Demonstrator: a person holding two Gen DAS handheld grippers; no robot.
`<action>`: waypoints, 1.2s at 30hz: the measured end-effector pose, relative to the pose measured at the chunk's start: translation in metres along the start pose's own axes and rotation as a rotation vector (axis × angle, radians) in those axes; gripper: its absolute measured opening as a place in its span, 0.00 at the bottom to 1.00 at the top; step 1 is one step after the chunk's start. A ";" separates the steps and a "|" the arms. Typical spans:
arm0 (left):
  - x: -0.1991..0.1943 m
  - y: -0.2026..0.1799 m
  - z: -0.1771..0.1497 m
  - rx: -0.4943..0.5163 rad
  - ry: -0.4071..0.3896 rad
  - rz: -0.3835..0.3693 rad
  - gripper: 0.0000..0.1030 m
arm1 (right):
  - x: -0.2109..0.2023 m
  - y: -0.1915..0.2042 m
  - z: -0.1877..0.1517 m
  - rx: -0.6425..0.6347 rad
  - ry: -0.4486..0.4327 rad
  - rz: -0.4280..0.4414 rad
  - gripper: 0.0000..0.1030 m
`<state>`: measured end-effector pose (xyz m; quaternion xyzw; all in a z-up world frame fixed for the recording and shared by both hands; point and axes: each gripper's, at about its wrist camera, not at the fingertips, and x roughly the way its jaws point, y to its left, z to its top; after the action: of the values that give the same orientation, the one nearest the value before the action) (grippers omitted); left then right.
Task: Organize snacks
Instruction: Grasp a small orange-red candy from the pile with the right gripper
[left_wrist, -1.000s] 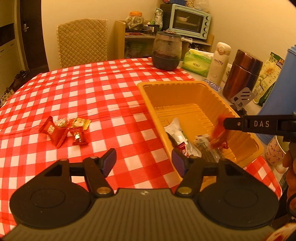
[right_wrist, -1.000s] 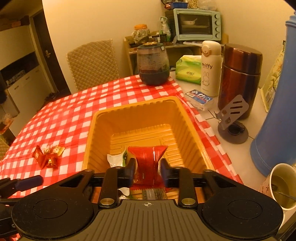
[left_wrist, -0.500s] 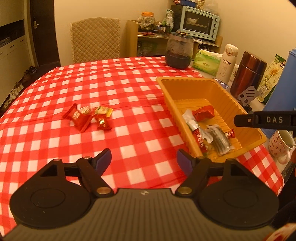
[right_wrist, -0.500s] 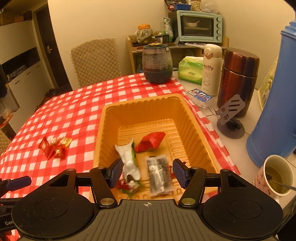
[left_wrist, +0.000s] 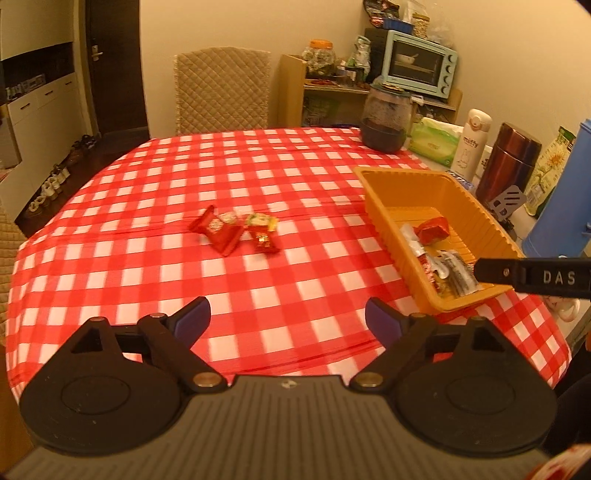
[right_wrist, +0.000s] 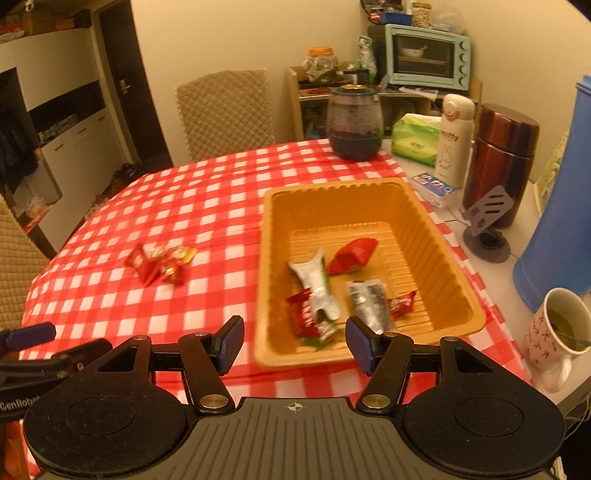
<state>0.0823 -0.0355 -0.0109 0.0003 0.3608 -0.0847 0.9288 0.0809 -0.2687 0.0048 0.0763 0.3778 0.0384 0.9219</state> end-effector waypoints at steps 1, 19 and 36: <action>-0.002 0.004 -0.001 -0.005 0.001 0.003 0.87 | 0.000 0.004 -0.002 -0.007 0.003 0.006 0.59; -0.007 0.056 -0.006 -0.076 0.007 0.076 0.87 | 0.013 0.056 -0.008 -0.094 0.015 0.071 0.60; 0.042 0.104 0.011 -0.117 0.010 0.117 0.89 | 0.080 0.101 0.012 -0.156 0.009 0.141 0.59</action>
<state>0.1361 0.0603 -0.0374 -0.0324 0.3694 -0.0089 0.9287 0.1450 -0.1605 -0.0250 0.0307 0.3713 0.1328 0.9184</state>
